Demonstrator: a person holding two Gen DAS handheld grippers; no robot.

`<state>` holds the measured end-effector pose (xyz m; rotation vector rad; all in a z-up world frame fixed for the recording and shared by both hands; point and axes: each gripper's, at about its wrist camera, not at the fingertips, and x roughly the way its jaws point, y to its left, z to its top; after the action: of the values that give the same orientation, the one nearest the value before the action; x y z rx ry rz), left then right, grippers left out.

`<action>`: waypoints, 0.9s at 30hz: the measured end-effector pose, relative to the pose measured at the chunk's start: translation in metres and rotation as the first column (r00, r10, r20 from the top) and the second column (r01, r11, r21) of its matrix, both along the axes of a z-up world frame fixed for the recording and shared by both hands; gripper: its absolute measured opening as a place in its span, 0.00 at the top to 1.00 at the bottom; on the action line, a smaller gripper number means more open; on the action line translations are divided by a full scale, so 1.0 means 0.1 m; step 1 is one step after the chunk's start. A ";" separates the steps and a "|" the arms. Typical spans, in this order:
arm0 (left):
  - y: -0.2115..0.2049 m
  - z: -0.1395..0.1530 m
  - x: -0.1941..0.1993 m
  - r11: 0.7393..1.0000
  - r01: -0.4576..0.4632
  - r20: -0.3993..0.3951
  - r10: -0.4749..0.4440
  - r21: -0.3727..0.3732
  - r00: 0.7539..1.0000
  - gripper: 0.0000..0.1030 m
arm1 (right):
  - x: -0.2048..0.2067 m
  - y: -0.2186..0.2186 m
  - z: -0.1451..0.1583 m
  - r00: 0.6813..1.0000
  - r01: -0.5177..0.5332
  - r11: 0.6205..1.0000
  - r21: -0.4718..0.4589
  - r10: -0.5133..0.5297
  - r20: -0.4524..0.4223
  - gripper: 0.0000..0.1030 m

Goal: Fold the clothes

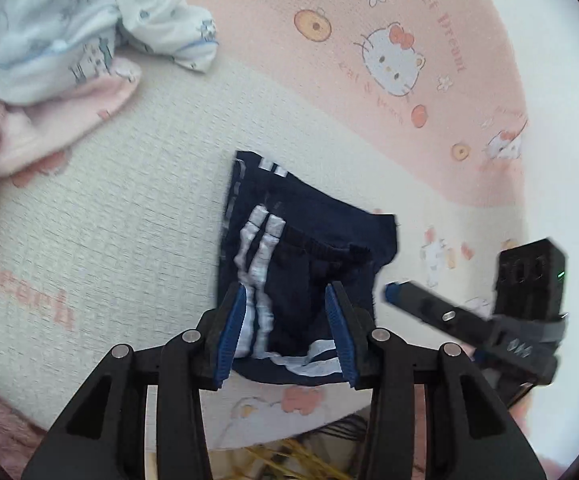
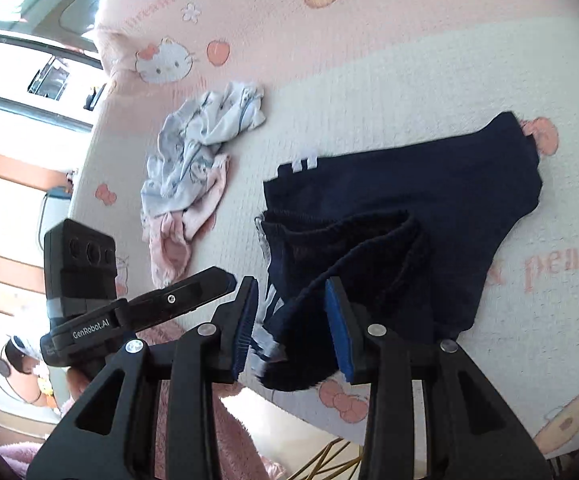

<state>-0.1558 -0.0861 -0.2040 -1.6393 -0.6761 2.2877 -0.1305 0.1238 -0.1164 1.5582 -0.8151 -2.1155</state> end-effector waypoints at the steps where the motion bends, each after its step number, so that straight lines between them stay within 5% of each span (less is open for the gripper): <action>1: 0.08 0.04 0.05 0.995 0.053 -0.019 -0.055 -0.083 0.998 0.58 | 0.04 0.03 0.01 1.000 0.007 1.000 0.008 -0.007 0.001 0.65; 6: 0.55 -0.03 0.32 0.935 0.283 -0.015 -0.293 -0.211 0.956 0.58 | 0.24 0.15 -0.03 0.999 0.043 0.990 0.136 -0.047 0.026 0.62; 12: 0.92 -0.01 0.51 0.869 0.410 -0.029 -0.434 -0.278 0.900 0.58 | 0.35 0.22 -0.15 0.995 0.022 0.961 0.274 -0.047 0.085 0.62; 16: 1.03 -0.13 0.47 0.871 0.416 0.010 -0.428 -0.263 0.904 0.58 | 0.39 0.17 -0.23 0.994 -0.055 0.927 0.370 0.017 0.105 0.62; 27: 1.20 -0.27 0.60 0.809 0.446 0.047 -0.465 -0.384 0.884 0.58 | 0.49 0.00 -0.36 0.988 -0.123 0.915 0.385 0.076 0.134 0.62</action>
<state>-0.0954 0.0341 -0.2312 -1.6617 0.1978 2.1666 -0.0818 0.1235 -0.1521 1.8928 -0.3428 -2.2250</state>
